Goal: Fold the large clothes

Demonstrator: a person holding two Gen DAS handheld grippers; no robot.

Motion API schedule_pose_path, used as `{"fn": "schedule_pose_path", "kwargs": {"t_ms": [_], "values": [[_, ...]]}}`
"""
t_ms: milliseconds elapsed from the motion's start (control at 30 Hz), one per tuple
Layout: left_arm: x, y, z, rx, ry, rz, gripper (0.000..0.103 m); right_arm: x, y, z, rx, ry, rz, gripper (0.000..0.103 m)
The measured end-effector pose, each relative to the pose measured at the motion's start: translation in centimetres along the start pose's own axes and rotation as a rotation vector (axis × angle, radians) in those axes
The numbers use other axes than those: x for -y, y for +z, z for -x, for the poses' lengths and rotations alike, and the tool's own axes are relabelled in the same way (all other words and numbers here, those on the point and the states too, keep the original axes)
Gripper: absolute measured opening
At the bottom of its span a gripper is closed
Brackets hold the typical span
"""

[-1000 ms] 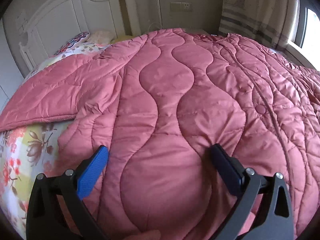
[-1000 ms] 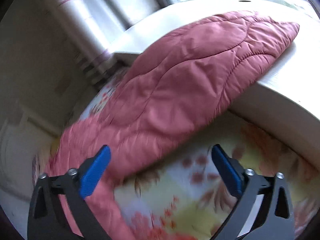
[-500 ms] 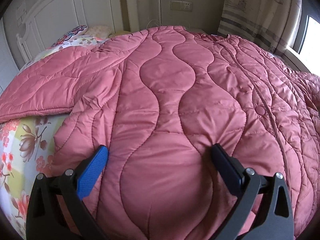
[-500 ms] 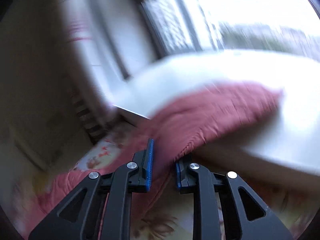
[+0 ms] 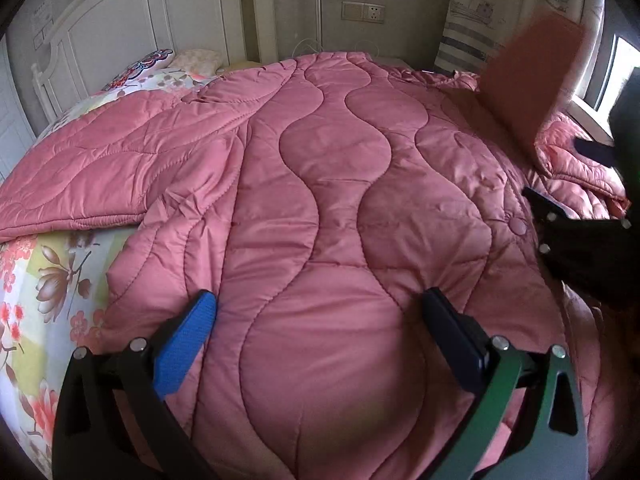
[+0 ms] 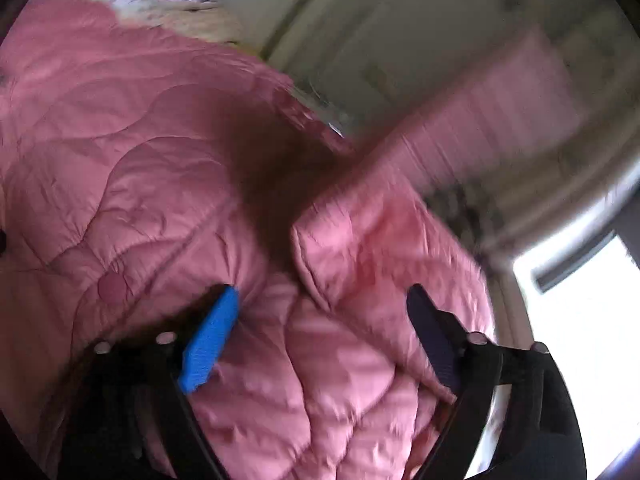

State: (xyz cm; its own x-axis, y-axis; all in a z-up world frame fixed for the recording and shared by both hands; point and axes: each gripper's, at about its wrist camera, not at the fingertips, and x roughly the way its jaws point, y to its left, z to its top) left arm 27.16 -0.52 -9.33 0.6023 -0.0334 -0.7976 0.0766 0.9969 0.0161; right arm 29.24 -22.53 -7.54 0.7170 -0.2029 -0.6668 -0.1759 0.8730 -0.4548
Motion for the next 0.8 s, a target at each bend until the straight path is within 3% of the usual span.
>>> {"fn": "schedule_pose_path", "kwargs": {"t_ms": [67, 167, 267, 300, 333, 367, 433, 500, 600, 733, 800], "values": [[0.0, 0.0, 0.0, 0.0, 0.0, 0.0, 0.101, 3.2, -1.1, 1.1, 0.011, 0.035, -0.124, 0.084], [0.0, 0.0, 0.0, 0.0, -0.001, 0.001, 0.101, 7.5, -2.6, 2.4, 0.054, 0.014, -0.297, 0.085], [0.0, 0.0, 0.0, 0.0, 0.0, 0.0, 0.101, 11.8, -5.4, 0.0, -0.021, -0.085, -0.449, 0.086], [0.0, 0.0, 0.0, 0.0, -0.001, 0.0, 0.101, 13.2, -6.9, -2.1, -0.093, -0.129, -0.476, 0.086], [0.0, 0.0, 0.0, 0.0, -0.002, 0.0, 0.101, 14.8, -8.2, -3.7, -0.167, -0.086, -0.549, 0.085], [0.0, 0.0, 0.0, -0.001, -0.003, -0.003, 0.101, 17.2, -9.6, -3.9, -0.153, 0.026, -0.684, 0.085], [-0.1, 0.1, 0.3, -0.014, -0.026, -0.017, 0.101, 19.5, -11.3, -3.9, -0.14, 0.015, -0.789, 0.086], [-0.7, 0.9, 1.2, -0.004, -0.091, 0.011, 0.1, 20.6, -12.2, -4.9, -0.152, 0.076, -0.851, 0.086], [-1.1, 4.0, 3.0, 0.05, -0.234, 0.078, 0.1, 20.7, -12.9, -4.0, -0.139, 0.035, -0.842, 0.086], [2.3, 8.9, 3.2, 0.143, -0.26, 0.012, 0.101, 20.3, -12.6, -3.5, -0.142, -0.052, -0.792, 0.086], [4.7, 11.6, 1.7, 0.184, -0.234, -0.031, 0.101, 18.6, -10.6, -4.8, -0.162, -0.098, -0.773, 0.086]]}}
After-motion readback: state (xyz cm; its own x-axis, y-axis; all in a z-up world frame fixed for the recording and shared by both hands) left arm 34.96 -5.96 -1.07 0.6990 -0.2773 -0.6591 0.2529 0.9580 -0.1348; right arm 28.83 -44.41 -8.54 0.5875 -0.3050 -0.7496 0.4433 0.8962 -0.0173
